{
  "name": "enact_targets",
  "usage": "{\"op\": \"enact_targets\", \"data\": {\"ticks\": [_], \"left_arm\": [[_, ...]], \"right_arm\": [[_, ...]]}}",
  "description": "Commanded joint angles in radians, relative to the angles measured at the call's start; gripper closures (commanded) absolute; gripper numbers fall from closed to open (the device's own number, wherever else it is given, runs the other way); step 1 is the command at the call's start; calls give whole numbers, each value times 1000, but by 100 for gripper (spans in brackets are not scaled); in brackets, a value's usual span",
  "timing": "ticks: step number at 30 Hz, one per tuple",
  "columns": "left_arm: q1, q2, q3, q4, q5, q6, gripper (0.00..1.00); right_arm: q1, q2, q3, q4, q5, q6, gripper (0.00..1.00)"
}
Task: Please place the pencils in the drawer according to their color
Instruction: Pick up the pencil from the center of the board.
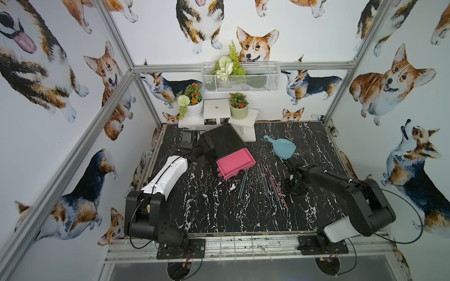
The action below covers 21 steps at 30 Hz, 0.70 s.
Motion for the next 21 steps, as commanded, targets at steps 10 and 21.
{"op": "enact_targets", "data": {"ticks": [10,21], "left_arm": [[2,-4,-7,-190,-51,28,1],[2,-19,-11,-192,-59,29,1]], "right_arm": [[6,29,-6,26,48,-27,90],[130,-114,231,-242,104,-81,100]]}}
